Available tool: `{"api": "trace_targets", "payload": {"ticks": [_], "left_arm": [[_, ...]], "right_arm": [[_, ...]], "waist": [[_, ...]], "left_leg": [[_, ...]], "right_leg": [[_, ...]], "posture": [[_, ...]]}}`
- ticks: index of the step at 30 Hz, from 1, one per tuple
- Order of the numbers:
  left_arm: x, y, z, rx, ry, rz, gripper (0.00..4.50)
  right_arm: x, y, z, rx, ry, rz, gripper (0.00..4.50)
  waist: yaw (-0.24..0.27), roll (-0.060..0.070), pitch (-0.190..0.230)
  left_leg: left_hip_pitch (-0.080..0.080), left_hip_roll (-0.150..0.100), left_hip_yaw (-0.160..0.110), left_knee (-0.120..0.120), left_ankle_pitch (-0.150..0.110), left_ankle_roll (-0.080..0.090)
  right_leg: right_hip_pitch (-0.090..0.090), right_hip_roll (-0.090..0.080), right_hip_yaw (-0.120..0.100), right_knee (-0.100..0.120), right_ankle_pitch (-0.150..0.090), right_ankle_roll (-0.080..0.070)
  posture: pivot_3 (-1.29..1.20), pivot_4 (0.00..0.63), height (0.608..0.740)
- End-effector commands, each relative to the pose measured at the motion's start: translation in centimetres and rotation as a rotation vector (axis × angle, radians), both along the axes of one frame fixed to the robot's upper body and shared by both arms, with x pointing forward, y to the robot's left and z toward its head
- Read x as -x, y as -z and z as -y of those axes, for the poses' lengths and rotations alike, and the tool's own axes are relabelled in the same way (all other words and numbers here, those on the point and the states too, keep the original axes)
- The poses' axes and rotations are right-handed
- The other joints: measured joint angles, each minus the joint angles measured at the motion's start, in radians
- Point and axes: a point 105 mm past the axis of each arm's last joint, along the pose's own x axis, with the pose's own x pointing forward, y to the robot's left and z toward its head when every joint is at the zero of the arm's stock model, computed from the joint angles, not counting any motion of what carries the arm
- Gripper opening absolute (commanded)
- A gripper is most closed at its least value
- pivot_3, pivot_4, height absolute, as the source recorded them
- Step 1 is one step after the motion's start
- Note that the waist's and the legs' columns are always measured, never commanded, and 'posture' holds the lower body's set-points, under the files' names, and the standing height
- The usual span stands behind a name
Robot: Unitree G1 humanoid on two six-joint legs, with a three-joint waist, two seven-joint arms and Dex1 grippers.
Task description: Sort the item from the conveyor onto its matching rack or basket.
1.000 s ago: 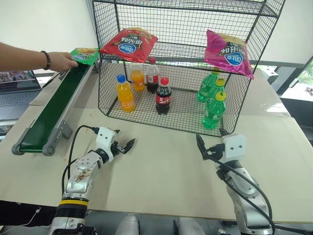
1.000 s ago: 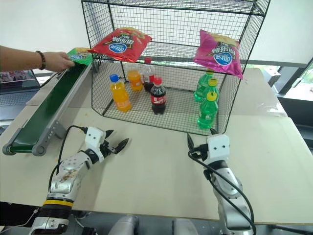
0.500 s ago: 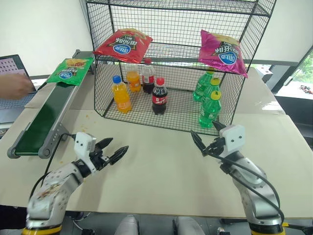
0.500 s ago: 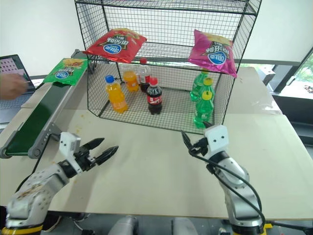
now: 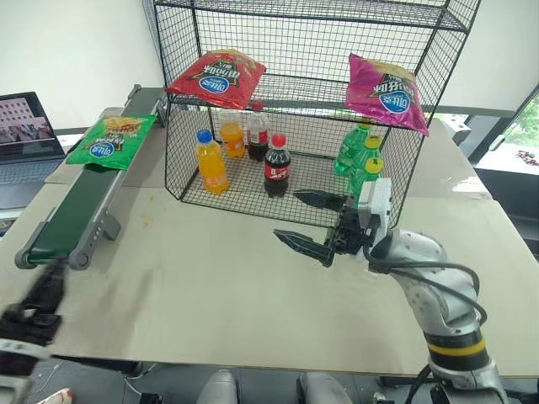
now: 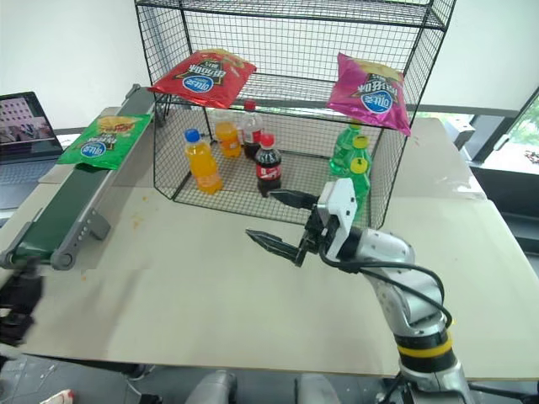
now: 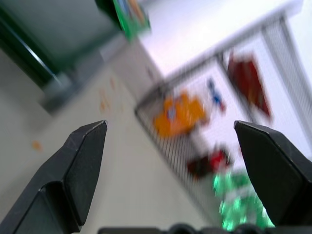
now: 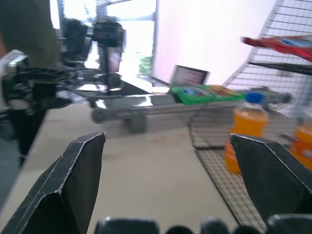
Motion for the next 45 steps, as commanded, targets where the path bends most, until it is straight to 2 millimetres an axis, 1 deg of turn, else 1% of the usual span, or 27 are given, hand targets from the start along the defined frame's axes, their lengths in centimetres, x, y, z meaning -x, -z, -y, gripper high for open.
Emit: {"api": "trace_targets", "payload": {"ticks": [1,3,5,7,10,15,19,27,31,36,40,43,45], "left_arm": [[0.8,0.6,-1.4,0.135,-0.093,0.021,4.44],[0.8,1.0,-1.9,0.181,-0.121,0.043,4.44],[0.7,0.6,-2.7,0.207,-0.156,0.083,4.44],[0.3,0.5,-3.1,0.218,-0.161,0.083,4.44],[-0.7,1.3,-3.1,0.214,-0.151,0.021,4.44],[-2.0,1.2,-4.2,0.232,-0.164,0.037,4.44],[-2.9,1.3,-4.0,0.230,-0.144,0.027,4.44],[-2.9,1.5,-3.8,0.219,-0.130,0.015,4.44],[-2.7,1.1,-4.3,0.203,-0.132,0.030,4.44],[-2.6,1.4,-4.6,0.193,-0.126,0.014,4.44],[-2.8,1.9,-4.8,0.196,-0.119,-0.002,4.44],[-2.9,3.3,-4.7,0.199,-0.108,-0.054,4.44],[-3.0,3.6,-4.8,0.194,-0.110,-0.066,4.44]], "right_arm": [[1.3,-1.1,-1.0,0.018,-0.157,0.041,4.50],[1.5,-1.6,-1.5,0.023,-0.202,0.052,4.50],[1.6,-2.0,-1.8,0.028,-0.233,0.063,4.50],[1.6,-2.3,-2.1,0.030,-0.252,0.073,4.50],[1.7,-2.7,-2.4,0.025,-0.271,0.083,4.50],[1.9,-3.3,-2.7,0.022,-0.309,0.091,4.50],[2.4,-3.4,-2.8,0.039,-0.350,0.112,4.50],[2.5,-3.4,-2.8,0.045,-0.343,0.117,4.50],[2.4,-3.5,-2.7,0.044,-0.330,0.116,4.50],[2.5,-3.4,-2.7,0.044,-0.328,0.113,4.50],[2.7,-3.6,-2.8,0.039,-0.328,0.115,4.50],[2.5,-4.0,-2.9,0.029,-0.321,0.117,4.50],[2.5,-4.1,-2.9,0.026,-0.319,0.118,4.50]], "waist": [[0.002,0.000,0.000],[0.002,0.000,0.000],[0.003,-0.001,0.000],[0.004,-0.001,0.000],[0.004,-0.002,0.000],[0.005,-0.002,0.000],[0.004,-0.002,0.000],[0.001,-0.002,0.000],[0.001,-0.002,0.000],[-0.001,-0.002,0.000],[-0.001,-0.002,0.000],[-0.001,-0.002,0.001],[-0.001,-0.002,0.001]], "left_leg": [[0.002,0.000,0.000,-0.001,0.000,0.000],[0.003,0.000,0.000,-0.001,0.000,0.000],[0.003,0.000,0.000,-0.001,-0.001,0.000],[0.003,0.000,0.000,-0.002,-0.001,0.000],[0.003,0.000,0.000,-0.002,-0.001,0.000],[0.003,0.000,0.000,-0.002,-0.001,-0.001],[0.003,0.000,0.000,-0.002,-0.001,-0.001],[0.003,0.000,0.000,-0.004,-0.001,-0.001],[0.003,0.000,0.000,-0.004,-0.001,-0.001],[0.003,0.000,0.000,-0.004,-0.001,-0.001],[0.003,0.000,0.000,-0.004,-0.001,-0.001],[0.003,0.000,0.000,-0.004,-0.001,-0.001],[0.003,0.000,0.000,-0.004,-0.001,-0.001]], "right_leg": [[0.002,0.000,0.000,-0.001,0.000,0.000],[0.004,0.000,0.000,-0.003,0.000,0.000],[0.004,0.000,0.000,-0.003,0.000,0.000],[0.004,0.000,-0.001,-0.003,0.000,0.000],[0.004,0.000,0.000,-0.003,0.000,0.000],[0.003,0.000,0.000,-0.003,0.000,0.000],[0.003,0.000,0.000,-0.003,0.000,0.000],[0.003,0.000,0.000,-0.004,0.000,0.000],[0.003,0.000,0.000,-0.004,0.000,0.000],[0.002,0.000,0.000,-0.004,0.000,0.000],[0.002,0.000,0.000,-0.004,0.000,0.000],[0.002,0.000,0.000,-0.005,-0.001,0.000],[0.002,0.000,0.000,-0.005,-0.001,0.000]], "posture": [[0.00,0.150,0.740],[0.00,0.150,0.740],[0.00,0.150,0.740],[0.00,0.150,0.740],[0.00,0.150,0.740],[0.00,0.150,0.740],[0.00,0.150,0.740],[0.00,0.150,0.740],[0.00,0.150,0.740],[0.00,0.150,0.740],[0.00,0.150,0.740],[0.00,0.150,0.740],[0.00,0.150,0.740]]}}
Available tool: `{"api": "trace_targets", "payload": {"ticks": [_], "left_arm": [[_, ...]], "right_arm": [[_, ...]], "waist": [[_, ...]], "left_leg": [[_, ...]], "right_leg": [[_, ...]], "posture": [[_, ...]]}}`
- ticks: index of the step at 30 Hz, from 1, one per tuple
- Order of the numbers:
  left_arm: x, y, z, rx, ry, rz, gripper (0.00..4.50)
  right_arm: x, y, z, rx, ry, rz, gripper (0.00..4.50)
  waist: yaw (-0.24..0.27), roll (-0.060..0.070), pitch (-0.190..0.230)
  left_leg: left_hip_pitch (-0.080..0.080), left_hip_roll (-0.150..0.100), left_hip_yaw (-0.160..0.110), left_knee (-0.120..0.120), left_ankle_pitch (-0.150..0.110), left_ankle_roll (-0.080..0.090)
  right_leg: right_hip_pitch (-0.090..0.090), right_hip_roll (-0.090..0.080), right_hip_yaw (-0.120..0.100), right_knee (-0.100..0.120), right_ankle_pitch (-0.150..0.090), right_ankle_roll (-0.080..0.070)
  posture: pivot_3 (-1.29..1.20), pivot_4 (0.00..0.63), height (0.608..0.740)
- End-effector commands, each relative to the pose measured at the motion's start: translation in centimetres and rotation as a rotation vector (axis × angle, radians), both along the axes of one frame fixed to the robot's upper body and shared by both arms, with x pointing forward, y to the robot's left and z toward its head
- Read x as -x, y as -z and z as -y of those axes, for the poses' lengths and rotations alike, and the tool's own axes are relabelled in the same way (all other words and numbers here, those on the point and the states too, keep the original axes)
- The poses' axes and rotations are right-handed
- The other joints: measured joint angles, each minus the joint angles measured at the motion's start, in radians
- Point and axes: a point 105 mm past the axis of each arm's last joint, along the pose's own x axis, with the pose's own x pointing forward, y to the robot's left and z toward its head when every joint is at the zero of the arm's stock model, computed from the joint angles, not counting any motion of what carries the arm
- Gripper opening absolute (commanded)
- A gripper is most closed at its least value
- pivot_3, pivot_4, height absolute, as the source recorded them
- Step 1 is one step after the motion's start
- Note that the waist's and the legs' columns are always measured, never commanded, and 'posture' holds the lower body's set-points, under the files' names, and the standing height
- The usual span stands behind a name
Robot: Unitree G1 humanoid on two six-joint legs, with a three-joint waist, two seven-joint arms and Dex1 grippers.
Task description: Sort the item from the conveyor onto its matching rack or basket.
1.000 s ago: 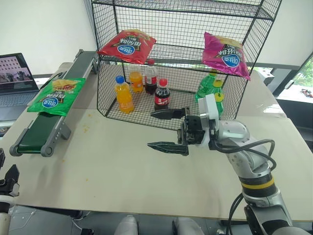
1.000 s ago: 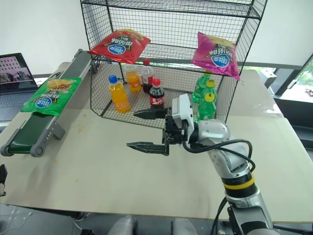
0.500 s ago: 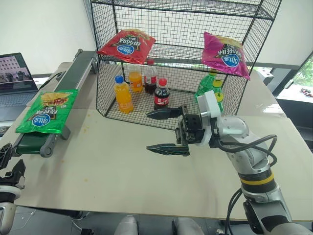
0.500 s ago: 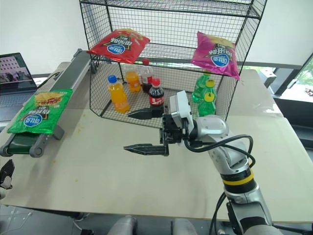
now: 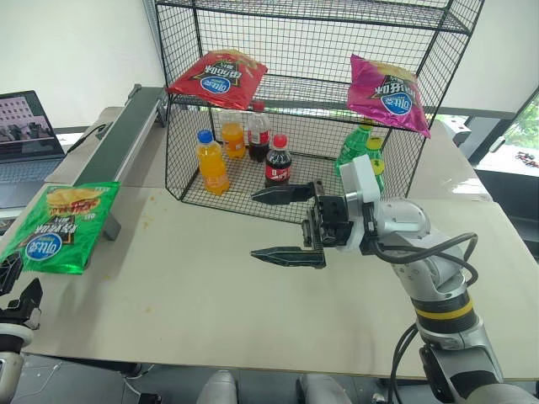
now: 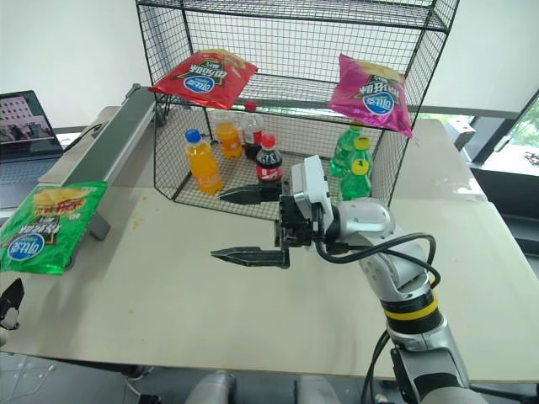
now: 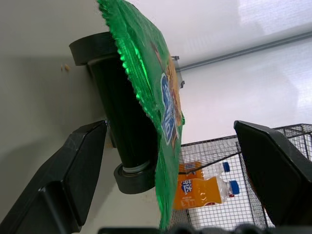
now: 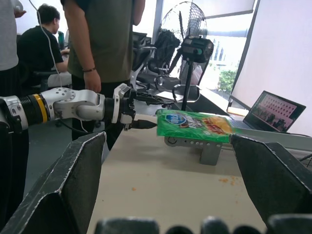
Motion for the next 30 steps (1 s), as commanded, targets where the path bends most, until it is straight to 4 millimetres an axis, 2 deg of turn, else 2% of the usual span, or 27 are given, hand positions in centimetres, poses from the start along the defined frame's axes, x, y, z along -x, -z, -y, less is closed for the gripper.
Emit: {"api": "trace_targets", "payload": {"ticks": [1,5,11,12,13,16,19,23,26,30], "left_arm": [[-0.1,-0.2,-0.2,-0.042,0.004,0.001,4.44],[-0.1,-0.9,-0.2,-0.074,0.011,0.024,3.42],[0.3,-1.4,-0.5,-0.096,0.014,0.035,0.95],[0.3,-1.7,-0.4,-0.102,0.017,0.042,0.31],[0.3,-2.0,-0.3,-0.110,0.021,0.048,0.03],[0.1,-3.5,0.5,-0.163,0.055,0.069,0.03],[-0.6,-6.5,2.7,-0.233,0.150,0.141,0.03],[-2.0,-10.9,7.5,-0.354,0.355,0.242,0.03],[-3.3,-12.3,11.3,-0.413,0.513,0.273,0.03],[-5.7,-14.8,16.8,-0.443,0.713,0.398,0.03]], "right_arm": [[0.6,-1.4,0.1,-0.037,-0.014,0.038,4.50],[0.6,-1.3,0.0,-0.038,-0.012,0.035,4.50],[0.5,-1.3,-0.1,-0.046,-0.005,0.033,4.50],[0.5,-1.3,0.0,-0.046,-0.002,0.033,4.50],[0.5,-1.2,0.0,-0.046,0.001,0.033,4.50],[0.2,-1.1,0.2,-0.053,0.037,0.026,4.50],[-0.3,-1.0,0.4,-0.079,0.100,0.012,4.50],[-1.0,-1.0,1.1,-0.122,0.222,-0.007,4.50],[-1.7,-0.9,1.9,-0.138,0.324,-0.003,4.50],[-2.5,-1.3,3.3,-0.198,0.499,0.021,4.50]], "waist": [[0.000,0.000,0.000],[0.000,0.000,0.000],[-0.002,0.000,0.000],[-0.002,0.000,0.000],[-0.002,0.000,0.000],[-0.002,-0.001,0.001],[0.001,-0.002,0.001],[0.006,-0.003,0.002],[0.010,-0.001,0.003],[0.016,0.001,0.004]], "left_leg": [[0.000,0.000,0.000,0.000,0.000,0.000],[-0.001,0.000,0.000,-0.001,0.000,0.000],[-0.001,0.000,0.000,-0.001,0.000,0.000],[-0.001,0.000,0.000,-0.001,0.000,0.000],[-0.001,0.000,0.000,-0.001,0.000,0.000],[-0.001,0.000,0.000,-0.001,0.000,-0.001],[-0.003,0.001,0.000,-0.001,0.000,-0.001],[-0.004,0.000,-0.001,-0.001,0.000,-0.001],[-0.004,0.000,0.000,-0.001,0.000,-0.001],[-0.005,0.000,0.000,-0.001,0.000,-0.001]], "right_leg": [[0.000,0.000,0.000,0.000,0.000,0.000],[-0.001,0.000,0.000,-0.001,0.000,0.000],[-0.001,0.000,0.000,-0.001,0.000,0.000],[-0.001,0.000,0.000,-0.002,0.000,0.000],[-0.001,0.000,0.000,-0.002,0.000,0.000],[-0.001,0.000,0.000,-0.002,0.000,0.000],[-0.002,0.000,-0.001,-0.002,0.000,0.000],[-0.003,0.000,-0.001,-0.002,0.000,0.000],[-0.002,-0.001,0.000,-0.003,0.000,0.000],[-0.004,0.000,0.000,-0.003,0.000,0.000]], "posture": [[0.00,0.150,0.740],[0.00,0.150,0.740],[0.00,0.150,0.740],[0.00,0.150,0.740],[0.00,0.150,0.740],[0.00,0.150,0.740],[0.00,0.150,0.740],[0.00,0.150,0.740],[0.00,0.150,0.740],[0.00,0.150,0.740]]}}
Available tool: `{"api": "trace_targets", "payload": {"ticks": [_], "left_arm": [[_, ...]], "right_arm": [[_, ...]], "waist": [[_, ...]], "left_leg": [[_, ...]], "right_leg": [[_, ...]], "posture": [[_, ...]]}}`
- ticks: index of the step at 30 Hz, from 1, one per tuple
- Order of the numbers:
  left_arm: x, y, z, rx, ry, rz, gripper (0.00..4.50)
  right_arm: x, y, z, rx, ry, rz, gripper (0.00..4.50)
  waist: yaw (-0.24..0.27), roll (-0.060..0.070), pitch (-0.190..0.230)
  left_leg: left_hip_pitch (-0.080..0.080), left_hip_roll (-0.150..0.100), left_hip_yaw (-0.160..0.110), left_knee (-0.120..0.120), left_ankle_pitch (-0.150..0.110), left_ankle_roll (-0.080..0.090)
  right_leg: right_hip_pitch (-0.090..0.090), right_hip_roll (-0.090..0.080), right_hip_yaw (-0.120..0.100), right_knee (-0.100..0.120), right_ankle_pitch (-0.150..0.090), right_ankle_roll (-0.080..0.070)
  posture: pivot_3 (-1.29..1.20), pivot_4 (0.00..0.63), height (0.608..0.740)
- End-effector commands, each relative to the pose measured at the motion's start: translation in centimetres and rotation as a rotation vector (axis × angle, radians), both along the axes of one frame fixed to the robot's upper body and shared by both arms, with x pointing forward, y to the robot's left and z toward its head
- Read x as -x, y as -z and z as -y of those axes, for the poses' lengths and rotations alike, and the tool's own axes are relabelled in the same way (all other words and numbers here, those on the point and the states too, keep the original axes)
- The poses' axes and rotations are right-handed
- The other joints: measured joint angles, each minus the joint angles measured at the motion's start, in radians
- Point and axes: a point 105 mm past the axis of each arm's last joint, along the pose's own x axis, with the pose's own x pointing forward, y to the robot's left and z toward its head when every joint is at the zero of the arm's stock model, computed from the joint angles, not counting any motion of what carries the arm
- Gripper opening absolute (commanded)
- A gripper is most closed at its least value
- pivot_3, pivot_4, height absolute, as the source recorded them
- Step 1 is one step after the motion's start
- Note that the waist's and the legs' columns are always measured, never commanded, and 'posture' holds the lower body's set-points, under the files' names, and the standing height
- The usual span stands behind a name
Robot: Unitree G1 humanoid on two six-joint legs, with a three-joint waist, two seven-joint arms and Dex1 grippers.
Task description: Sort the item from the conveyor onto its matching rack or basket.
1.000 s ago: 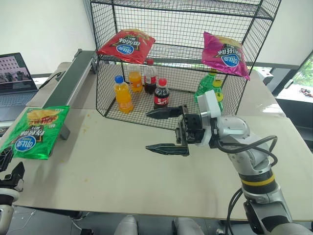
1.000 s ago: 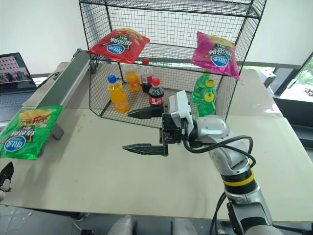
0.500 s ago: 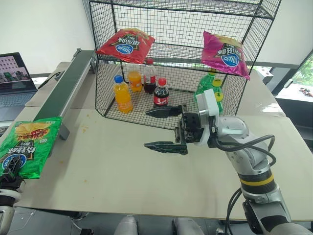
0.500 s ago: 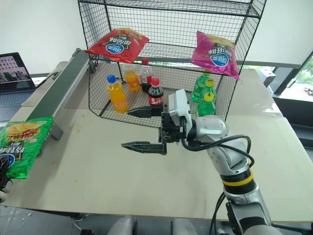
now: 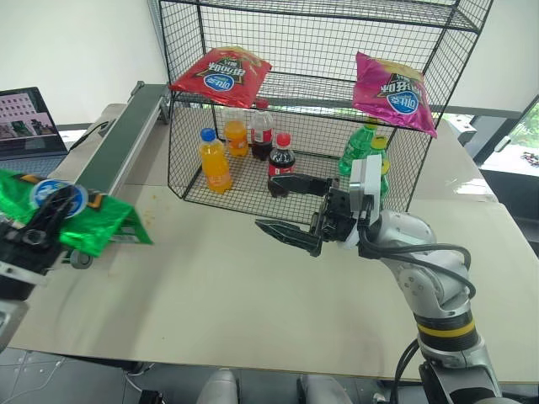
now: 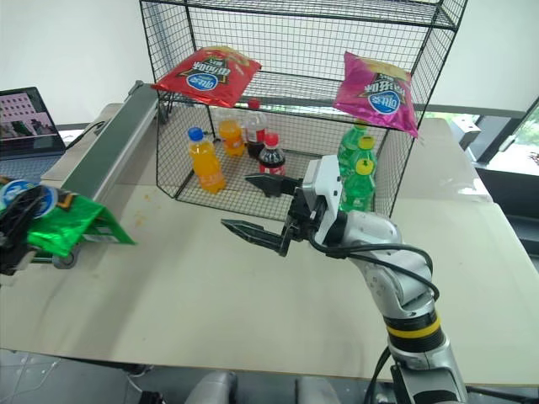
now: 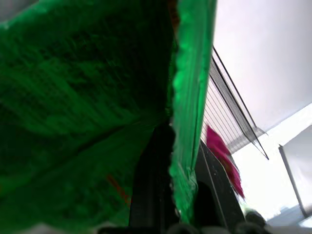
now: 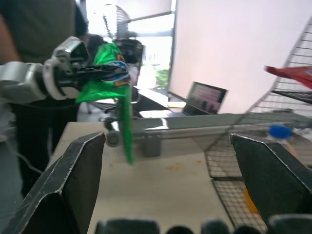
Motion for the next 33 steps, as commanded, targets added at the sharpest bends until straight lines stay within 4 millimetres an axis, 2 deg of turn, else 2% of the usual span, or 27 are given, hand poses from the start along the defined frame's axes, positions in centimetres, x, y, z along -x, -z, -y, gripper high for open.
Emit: {"api": "trace_targets", "payload": {"ticks": [1,7,10,12,15,17,18,20,21,23,30,33], "left_arm": [[-1.7,-3.1,5.6,-0.033,0.219,0.106,0.03],[-5.1,-7.4,12.9,0.017,0.553,0.212,0.03],[-7.1,-9.5,15.9,0.046,0.661,0.247,0.03],[-9.2,-11.7,18.7,0.056,0.686,0.298,0.03],[-11.0,-13.6,20.5,0.075,0.679,0.335,0.03],[-13.6,-15.6,21.8,0.132,0.600,0.351,0.03],[-14.9,-15.9,22.4,0.163,0.559,0.334,0.03],[-17.1,-14.6,23.3,0.155,0.468,0.282,0.03],[-17.4,-14.0,23.5,0.151,0.459,0.273,0.03],[-17.9,-13.0,24.0,0.158,0.457,0.249,0.03],[-19.1,-7.9,26.0,0.156,0.443,0.013,0.03],[-19.2,-7.8,25.8,0.200,0.418,-0.030,0.03]], "right_arm": [[-0.1,-2.1,1.7,-0.072,0.183,0.102,4.50],[0.5,-3.7,4.6,-0.188,0.484,0.186,4.50],[1.0,-4.0,5.6,-0.212,0.595,0.220,4.50],[1.3,-4.1,6.1,-0.219,0.648,0.235,4.50],[1.5,-4.1,6.3,-0.224,0.684,0.240,4.50],[1.8,-4.2,6.7,-0.228,0.721,0.251,4.50],[2.0,-4.2,6.9,-0.230,0.739,0.256,4.50],[2.2,-4.3,7.0,-0.230,0.764,0.268,4.50],[2.3,-4.3,7.1,-0.232,0.772,0.271,4.50],[2.3,-4.4,7.2,-0.233,0.786,0.277,4.50],[2.0,-4.7,7.2,-0.234,0.791,0.281,4.50],[1.6,-4.9,7.2,-0.232,0.788,0.280,4.50]], "waist": [[0.007,-0.001,0.000],[0.011,-0.001,-0.001],[0.009,-0.001,-0.001],[0.011,-0.001,-0.001],[0.005,0.000,-0.001],[0.003,0.001,-0.001],[0.007,0.000,-0.001],[0.007,0.001,-0.002],[0.005,0.003,-0.003],[0.001,0.004,-0.003],[0.008,0.003,-0.003],[0.010,0.003,-0.002]], "left_leg": [[-0.001,0.000,0.000,0.000,0.000,0.000],[-0.007,-0.001,-0.001,0.002,0.001,-0.001],[-0.008,-0.002,-0.001,0.002,0.001,0.000],[-0.008,-0.003,-0.001,0.002,0.001,0.000],[-0.009,-0.004,-0.002,0.002,0.003,0.000],[-0.008,-0.004,-0.001,0.001,0.003,0.000],[-0.008,-0.004,-0.001,0.001,0.003,0.001],[-0.010,-0.005,-0.001,0.001,0.004,0.002],[-0.009,-0.005,-0.001,0.001,0.003,0.002],[-0.009,-0.005,0.000,0.001,0.003,0.003],[-0.011,-0.005,0.000,0.002,0.003,0.003],[-0.011,-0.006,-0.001,0.003,0.003,0.003]], "right_leg": [[-0.001,0.000,0.000,0.001,0.000,0.000],[-0.006,0.000,0.001,0.001,0.001,0.001],[-0.007,0.000,0.000,0.002,0.001,0.001],[-0.007,0.000,0.000,0.003,0.001,0.001],[-0.008,0.000,0.001,0.002,0.001,0.001],[-0.008,0.000,0.003,0.001,0.001,0.002],[-0.008,0.001,0.003,0.001,0.001,0.002],[-0.009,0.001,0.002,0.000,0.001,0.002],[-0.008,0.000,0.003,-0.001,0.001,0.002],[-0.008,0.000,0.005,-0.001,0.001,0.003],[-0.009,0.000,0.004,0.000,0.001,0.004],[-0.009,-0.001,0.005,0.000,0.001,0.004]], "posture": [[0.00,0.150,0.740],[0.00,0.150,0.740],[0.00,0.150,0.740],[0.00,0.150,0.740],[0.00,0.150,0.740],[0.00,0.150,0.740],[0.00,0.150,0.740],[0.00,0.150,0.740],[0.00,0.150,0.740],[0.00,0.150,0.740],[0.00,0.150,0.740],[0.00,0.150,0.740]]}}
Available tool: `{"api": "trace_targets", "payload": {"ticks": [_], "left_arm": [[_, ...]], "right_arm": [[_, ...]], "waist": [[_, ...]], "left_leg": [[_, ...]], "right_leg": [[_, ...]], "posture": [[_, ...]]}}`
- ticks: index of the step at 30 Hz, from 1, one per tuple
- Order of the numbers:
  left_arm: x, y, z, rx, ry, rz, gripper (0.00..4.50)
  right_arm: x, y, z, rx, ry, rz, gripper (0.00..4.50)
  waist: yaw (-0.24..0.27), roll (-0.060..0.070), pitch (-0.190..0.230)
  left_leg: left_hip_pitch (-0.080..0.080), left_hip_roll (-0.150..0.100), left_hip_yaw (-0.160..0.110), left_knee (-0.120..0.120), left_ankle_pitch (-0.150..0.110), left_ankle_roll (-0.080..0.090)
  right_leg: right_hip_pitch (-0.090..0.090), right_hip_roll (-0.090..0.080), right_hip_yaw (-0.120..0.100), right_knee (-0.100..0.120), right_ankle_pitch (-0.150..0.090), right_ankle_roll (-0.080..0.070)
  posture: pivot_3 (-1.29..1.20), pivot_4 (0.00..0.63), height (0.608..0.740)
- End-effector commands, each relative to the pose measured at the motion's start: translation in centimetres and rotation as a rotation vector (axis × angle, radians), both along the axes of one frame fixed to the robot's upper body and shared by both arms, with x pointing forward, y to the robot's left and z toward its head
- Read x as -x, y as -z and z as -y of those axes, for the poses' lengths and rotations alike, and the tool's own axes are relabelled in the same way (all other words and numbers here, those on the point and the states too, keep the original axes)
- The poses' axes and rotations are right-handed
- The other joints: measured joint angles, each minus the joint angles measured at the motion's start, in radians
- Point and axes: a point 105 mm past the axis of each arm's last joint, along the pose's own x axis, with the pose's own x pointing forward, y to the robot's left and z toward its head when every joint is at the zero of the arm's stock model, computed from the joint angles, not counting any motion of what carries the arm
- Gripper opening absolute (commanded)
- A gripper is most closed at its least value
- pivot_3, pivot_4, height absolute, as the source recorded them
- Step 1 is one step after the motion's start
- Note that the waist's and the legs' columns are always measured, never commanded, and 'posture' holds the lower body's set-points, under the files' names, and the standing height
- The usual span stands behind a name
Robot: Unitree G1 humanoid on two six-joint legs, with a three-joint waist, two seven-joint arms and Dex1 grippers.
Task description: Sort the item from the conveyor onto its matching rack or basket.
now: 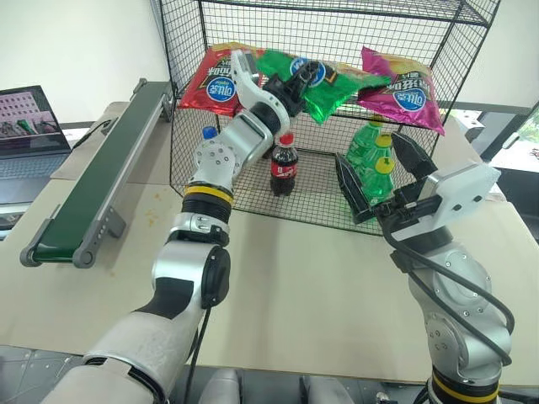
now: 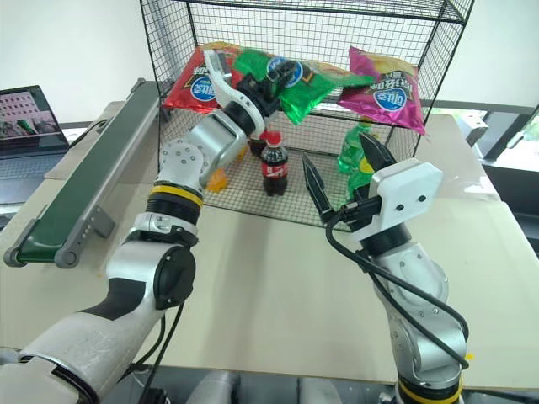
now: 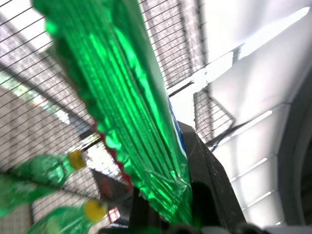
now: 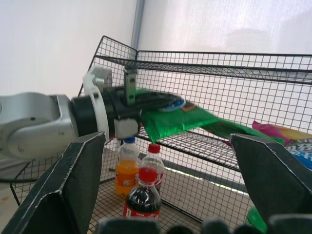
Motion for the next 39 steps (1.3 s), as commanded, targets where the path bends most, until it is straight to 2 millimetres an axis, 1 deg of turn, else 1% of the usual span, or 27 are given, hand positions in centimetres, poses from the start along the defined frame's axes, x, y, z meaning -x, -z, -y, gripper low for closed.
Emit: {"api": "trace_targets", "payload": {"ticks": [1,4,7,10,12,14,17,19,25,32,38,39], "left_arm": [[0.3,-2.0,-0.5,0.044,-0.035,0.001,0.03],[-0.2,-1.4,-1.1,0.036,-0.107,-0.067,0.03],[-0.3,-0.9,-1.5,0.033,-0.177,-0.118,0.03],[-0.5,-1.3,-2.1,0.058,-0.264,-0.144,0.03],[-0.7,-1.4,-2.1,0.076,-0.301,-0.169,0.03],[-0.9,-1.4,-1.7,0.084,-0.322,-0.193,0.03],[-0.9,-1.0,0.0,0.065,-0.334,-0.208,0.03],[-0.9,-1.0,0.4,0.074,-0.330,-0.216,0.03],[-0.6,-1.9,2.4,0.075,-0.278,-0.189,0.03],[0.1,-3.3,5.3,0.089,-0.220,-0.176,0.03],[0.4,-3.2,6.4,0.091,-0.206,-0.196,0.03],[0.4,-3.1,6.4,0.093,-0.203,-0.200,0.29]], "right_arm": [[0.2,-0.9,0.2,-0.001,0.005,0.039,4.50],[0.1,-0.9,0.1,0.001,-0.002,0.037,4.50],[-0.1,-1.1,0.0,0.001,-0.007,0.040,4.50],[-0.1,-1.2,0.0,0.001,-0.005,0.047,4.50],[-0.2,-1.4,0.0,0.005,0.001,0.051,4.50],[-0.2,-1.4,-0.1,0.014,0.008,0.055,4.50],[-0.5,-1.4,-0.1,0.028,0.042,0.047,4.50],[-0.6,-1.4,-0.1,0.030,0.050,0.043,4.50],[-0.5,-1.2,0.0,0.024,0.063,0.034,4.50],[-0.6,-1.2,-0.1,0.016,0.067,0.031,4.50],[-0.6,-1.1,-0.1,0.013,0.071,0.029,4.50],[-0.6,-1.1,0.0,0.012,0.073,0.029,4.50]], "waist": [[0.001,0.000,0.000],[0.000,0.000,0.000],[0.000,0.000,0.000],[0.001,0.000,0.000],[0.001,0.000,0.000],[0.000,0.000,0.000],[0.001,0.000,0.000],[0.002,0.000,0.000],[0.003,0.000,0.000],[0.001,0.000,0.000],[0.001,0.000,0.000],[0.001,0.000,0.000]], "left_leg": [[0.000,0.000,0.000,0.000,0.000,0.000],[0.000,0.000,0.000,0.000,0.000,0.000],[0.000,0.000,0.000,0.000,0.000,0.000],[0.000,0.000,0.000,0.000,0.000,0.000],[0.000,0.000,0.000,0.000,0.000,0.000],[0.001,0.000,0.000,0.000,0.000,0.000],[0.001,0.000,0.000,0.000,0.001,-0.001],[0.001,-0.001,0.000,0.000,0.001,-0.001],[0.000,-0.002,-0.001,0.000,0.001,0.000],[0.001,-0.003,-0.001,0.000,0.001,0.000],[0.001,-0.003,-0.001,0.000,0.001,0.000],[0.001,-0.003,-0.001,0.000,0.001,0.000]], "right_leg": [[0.000,0.000,0.000,0.000,0.000,0.000],[0.000,0.000,0.000,0.000,0.000,0.000],[0.000,0.000,0.000,0.001,0.000,0.000],[0.000,0.000,0.000,0.001,0.000,0.000],[0.000,0.000,0.000,0.001,0.000,0.000],[0.000,0.000,0.001,0.002,0.000,0.000],[0.000,0.000,0.001,0.002,0.000,0.000],[0.000,0.000,0.001,0.002,0.000,0.000],[0.000,-0.002,0.001,0.002,0.000,0.001],[0.000,-0.002,0.001,0.002,0.000,0.001],[0.000,-0.002,0.001,0.002,0.000,0.001],[0.000,-0.002,0.001,0.003,0.000,0.001]], "posture": [[0.00,0.150,0.740],[0.00,0.150,0.740],[0.00,0.150,0.740],[0.00,0.150,0.740],[0.00,0.150,0.740],[0.00,0.150,0.740],[0.00,0.150,0.740],[0.00,0.150,0.740],[0.00,0.150,0.740],[0.00,0.150,0.740],[0.00,0.150,0.740],[0.00,0.150,0.740]]}}
